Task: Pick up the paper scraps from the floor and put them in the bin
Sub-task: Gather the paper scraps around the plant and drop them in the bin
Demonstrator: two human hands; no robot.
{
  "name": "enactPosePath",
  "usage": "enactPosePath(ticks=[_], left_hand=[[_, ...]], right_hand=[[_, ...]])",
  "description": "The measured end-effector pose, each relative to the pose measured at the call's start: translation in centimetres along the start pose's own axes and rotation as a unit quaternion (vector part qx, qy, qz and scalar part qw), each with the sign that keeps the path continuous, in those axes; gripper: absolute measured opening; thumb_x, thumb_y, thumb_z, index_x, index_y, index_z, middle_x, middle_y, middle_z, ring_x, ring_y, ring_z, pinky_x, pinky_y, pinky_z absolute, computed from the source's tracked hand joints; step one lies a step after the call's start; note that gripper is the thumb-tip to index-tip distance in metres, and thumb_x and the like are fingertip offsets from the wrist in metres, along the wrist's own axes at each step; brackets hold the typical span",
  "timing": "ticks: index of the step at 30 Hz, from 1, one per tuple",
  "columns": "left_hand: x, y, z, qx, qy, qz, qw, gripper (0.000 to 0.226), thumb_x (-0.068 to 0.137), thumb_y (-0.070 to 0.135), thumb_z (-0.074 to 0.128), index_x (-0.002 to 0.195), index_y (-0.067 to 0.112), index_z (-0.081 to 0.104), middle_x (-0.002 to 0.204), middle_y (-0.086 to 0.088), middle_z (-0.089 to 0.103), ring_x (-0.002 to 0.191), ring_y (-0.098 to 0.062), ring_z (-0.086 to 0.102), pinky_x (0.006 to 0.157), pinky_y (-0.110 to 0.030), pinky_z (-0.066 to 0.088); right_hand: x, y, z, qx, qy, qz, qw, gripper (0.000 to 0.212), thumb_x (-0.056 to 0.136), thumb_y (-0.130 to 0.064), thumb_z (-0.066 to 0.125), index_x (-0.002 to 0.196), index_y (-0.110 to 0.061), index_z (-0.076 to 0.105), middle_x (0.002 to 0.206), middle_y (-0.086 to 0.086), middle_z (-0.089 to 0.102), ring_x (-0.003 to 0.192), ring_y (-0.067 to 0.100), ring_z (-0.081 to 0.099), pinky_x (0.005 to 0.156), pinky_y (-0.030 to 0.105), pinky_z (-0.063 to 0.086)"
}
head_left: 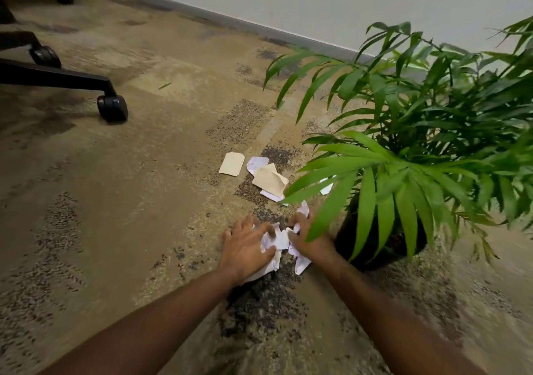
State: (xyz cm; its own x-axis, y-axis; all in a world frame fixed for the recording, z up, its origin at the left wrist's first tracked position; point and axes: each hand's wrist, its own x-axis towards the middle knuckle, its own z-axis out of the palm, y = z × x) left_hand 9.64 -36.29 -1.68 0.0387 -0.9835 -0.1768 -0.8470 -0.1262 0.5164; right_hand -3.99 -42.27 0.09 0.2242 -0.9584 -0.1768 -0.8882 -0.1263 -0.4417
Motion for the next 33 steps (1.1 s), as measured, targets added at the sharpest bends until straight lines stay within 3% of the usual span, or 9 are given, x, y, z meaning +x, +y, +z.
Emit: enactPosePath(ticks=[3, 6, 8, 10, 12, 17, 25, 30, 33], left_hand=[[-0.2, -0.1, -1.6, 0.029, -0.054, 0.075, 0.995, 0.057, 0.087, 0.049, 0.056, 0.136, 0.026, 0.038, 0.144, -0.006, 0.032, 0.137, -0.026, 0.031, 0.111, -0.046, 0.028], [0.2, 0.1, -3.4, 0.112, -0.199, 0.122, 0.966, 0.102, 0.076, 0.051, 0.069, 0.15, 0.026, 0.003, 0.159, -0.01, -0.002, 0.148, -0.028, 0.0, 0.119, -0.05, 0.014], [0.7, 0.6, -4.1, 0.183, -0.245, 0.143, 0.941, 0.121, 0.069, 0.049, 0.076, 0.149, 0.028, -0.012, 0.158, -0.014, -0.016, 0.147, -0.031, -0.01, 0.12, -0.052, 0.013], [0.9, 1.3, -4.0, 0.224, -0.254, 0.149, 0.929, 0.129, 0.064, 0.048, 0.081, 0.147, 0.033, -0.017, 0.158, -0.016, -0.014, 0.147, -0.035, -0.003, 0.118, -0.053, 0.018], [0.7, 1.8, -3.4, 0.257, -0.253, 0.148, 0.921, 0.126, 0.065, 0.046, 0.081, 0.147, 0.035, -0.014, 0.159, -0.014, -0.01, 0.146, -0.036, 0.003, 0.117, -0.053, 0.021], [-0.4, 1.7, -2.4, 0.229, -0.232, 0.134, 0.936, 0.1, 0.073, 0.033, 0.078, 0.15, 0.025, 0.014, 0.159, -0.009, 0.002, 0.146, -0.033, 0.003, 0.118, -0.042, 0.016], [-2.7, 2.4, -2.1, 0.131, -0.207, 0.073, 0.967, 0.07, 0.081, 0.018, 0.07, 0.14, 0.013, 0.033, 0.148, -0.017, 0.016, 0.128, -0.034, 0.044, 0.103, -0.032, 0.04], [-4.2, 3.7, -1.3, 0.046, -0.201, 0.02, 0.978, 0.056, 0.081, 0.016, 0.07, 0.13, 0.01, 0.043, 0.137, -0.014, 0.034, 0.122, -0.026, 0.047, 0.097, -0.026, 0.041], [-5.2, 4.5, -0.6, -0.022, -0.215, -0.015, 0.976, 0.049, 0.083, 0.011, 0.065, 0.128, 0.007, 0.044, 0.121, -0.008, 0.047, 0.109, -0.018, 0.052, 0.084, -0.022, 0.046]], right_hand=[[-2.3, 0.3, 0.0, -0.047, -0.003, -0.009, 0.999, 0.021, 0.091, -0.026, 0.05, 0.102, -0.013, 0.062, 0.11, 0.016, 0.063, 0.111, 0.029, 0.055, 0.092, 0.036, 0.045], [-2.9, 0.6, -1.2, 0.012, -0.073, -0.003, 0.997, 0.03, 0.089, -0.029, 0.056, 0.115, -0.013, 0.059, 0.115, 0.014, 0.065, 0.11, 0.027, 0.059, 0.091, 0.031, 0.047], [-3.1, 0.8, -2.0, -0.033, -0.155, -0.034, 0.987, 0.058, 0.084, -0.036, 0.063, 0.133, -0.012, 0.043, 0.133, 0.013, 0.053, 0.125, 0.027, 0.048, 0.1, 0.033, 0.04], [-3.6, 1.0, -2.7, -0.089, -0.22, -0.057, 0.97, 0.091, 0.076, -0.041, 0.073, 0.146, -0.016, 0.021, 0.151, 0.01, 0.029, 0.139, 0.026, 0.028, 0.11, 0.035, 0.028], [-4.3, 1.4, -3.0, -0.117, -0.252, -0.067, 0.958, 0.105, 0.068, -0.04, 0.08, 0.148, -0.021, 0.015, 0.155, 0.007, 0.016, 0.143, 0.026, 0.015, 0.114, 0.034, 0.021], [-6.2, 1.6, -1.9, -0.172, -0.237, -0.073, 0.954, 0.104, 0.066, -0.03, 0.082, 0.147, -0.025, 0.017, 0.153, 0.009, 0.012, 0.138, 0.038, 0.014, 0.11, 0.044, 0.03], [-8.5, 1.7, -1.6, -0.121, -0.165, -0.117, 0.972, 0.054, 0.076, -0.017, 0.069, 0.126, -0.015, 0.047, 0.133, 0.011, 0.035, 0.122, 0.03, 0.041, 0.095, 0.034, 0.041], [-10.2, 2.2, -1.0, -0.091, -0.091, -0.168, 0.977, 0.039, 0.086, -0.022, 0.057, 0.121, -0.007, 0.053, 0.139, 0.012, 0.04, 0.131, 0.021, 0.034, 0.093, 0.026, 0.026], [-11.0, 2.1, -0.8, -0.043, -0.052, -0.174, 0.982, 0.026, 0.087, -0.018, 0.054, 0.105, -0.001, 0.062, 0.123, 0.015, 0.055, 0.119, 0.025, 0.046, 0.088, 0.029, 0.03]])
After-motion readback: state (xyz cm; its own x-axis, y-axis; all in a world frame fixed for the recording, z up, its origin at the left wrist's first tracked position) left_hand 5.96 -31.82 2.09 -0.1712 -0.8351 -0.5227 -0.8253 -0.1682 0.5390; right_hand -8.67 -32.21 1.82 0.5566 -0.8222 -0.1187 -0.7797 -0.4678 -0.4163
